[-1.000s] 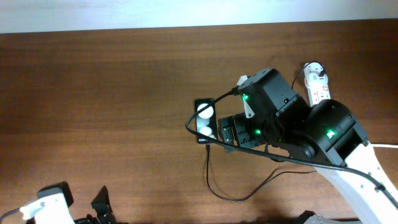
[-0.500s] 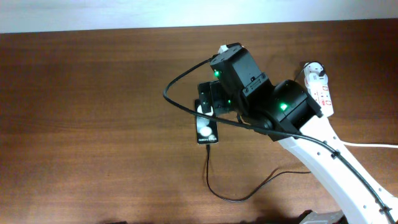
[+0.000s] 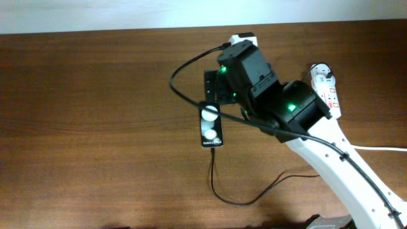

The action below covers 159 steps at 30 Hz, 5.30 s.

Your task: Plug charger to phone and switch on socket

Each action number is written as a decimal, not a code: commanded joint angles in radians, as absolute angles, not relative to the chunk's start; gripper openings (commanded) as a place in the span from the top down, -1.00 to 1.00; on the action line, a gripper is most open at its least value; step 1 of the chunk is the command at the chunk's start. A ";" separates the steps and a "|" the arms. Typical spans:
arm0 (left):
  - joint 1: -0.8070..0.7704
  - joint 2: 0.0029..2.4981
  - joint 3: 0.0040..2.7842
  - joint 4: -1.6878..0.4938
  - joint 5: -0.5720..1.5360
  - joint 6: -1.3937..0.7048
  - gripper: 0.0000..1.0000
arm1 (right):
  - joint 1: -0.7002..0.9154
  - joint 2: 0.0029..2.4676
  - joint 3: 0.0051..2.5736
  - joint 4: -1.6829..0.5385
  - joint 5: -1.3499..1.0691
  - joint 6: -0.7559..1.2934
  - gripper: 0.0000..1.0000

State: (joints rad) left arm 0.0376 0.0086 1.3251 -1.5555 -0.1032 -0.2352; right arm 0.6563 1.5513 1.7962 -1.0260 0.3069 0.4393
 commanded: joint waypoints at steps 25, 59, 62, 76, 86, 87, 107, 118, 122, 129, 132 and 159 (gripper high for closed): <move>0.035 0.008 0.174 -0.175 -0.037 -0.253 -0.98 | 0.495 1.450 1.806 -1.250 0.273 0.453 -0.98; 0.035 0.046 0.010 -0.080 0.060 0.040 -0.98 | 0.431 1.459 1.806 -1.293 0.247 0.564 -0.64; 0.035 0.046 0.010 -0.080 0.060 0.040 -0.98 | 0.313 1.459 1.806 -1.317 0.232 0.605 -0.07; 0.035 0.046 0.010 -0.080 0.060 0.039 -0.98 | -0.206 1.554 1.806 -1.284 0.076 0.529 0.08; 0.035 0.046 0.010 -0.080 0.060 0.040 -0.98 | -0.350 1.842 1.809 -1.239 -0.084 0.529 0.10; 0.035 0.046 0.010 -0.080 0.060 0.040 -0.99 | -0.354 1.849 1.810 -1.194 -0.084 0.530 0.10; 0.035 0.046 0.010 -0.080 0.060 0.040 -0.98 | -0.374 2.111 1.810 -0.949 -0.068 0.535 0.74; 0.035 0.046 0.010 -0.080 0.060 0.040 -0.98 | -0.374 2.157 1.805 -0.933 -0.067 0.529 0.75; 0.035 0.046 0.010 -0.080 0.060 0.040 -0.98 | -0.374 2.197 1.783 -0.915 -0.068 0.529 0.74; 0.035 0.046 0.010 -0.080 0.060 0.040 -0.98 | -0.374 2.273 1.777 -0.904 -0.071 0.529 0.74; 0.035 0.046 0.010 -0.080 0.060 0.040 -0.98 | -0.375 2.272 1.782 -0.909 -0.071 0.466 0.40; 0.035 0.046 0.010 -0.080 0.060 0.040 -0.99 | -0.437 2.247 1.804 -0.960 0.000 0.397 -0.78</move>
State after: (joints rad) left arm 0.0376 0.0460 0.0135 -0.0772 0.0425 0.0235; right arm -0.4324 2.2509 1.8153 -0.9668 -0.0006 0.4061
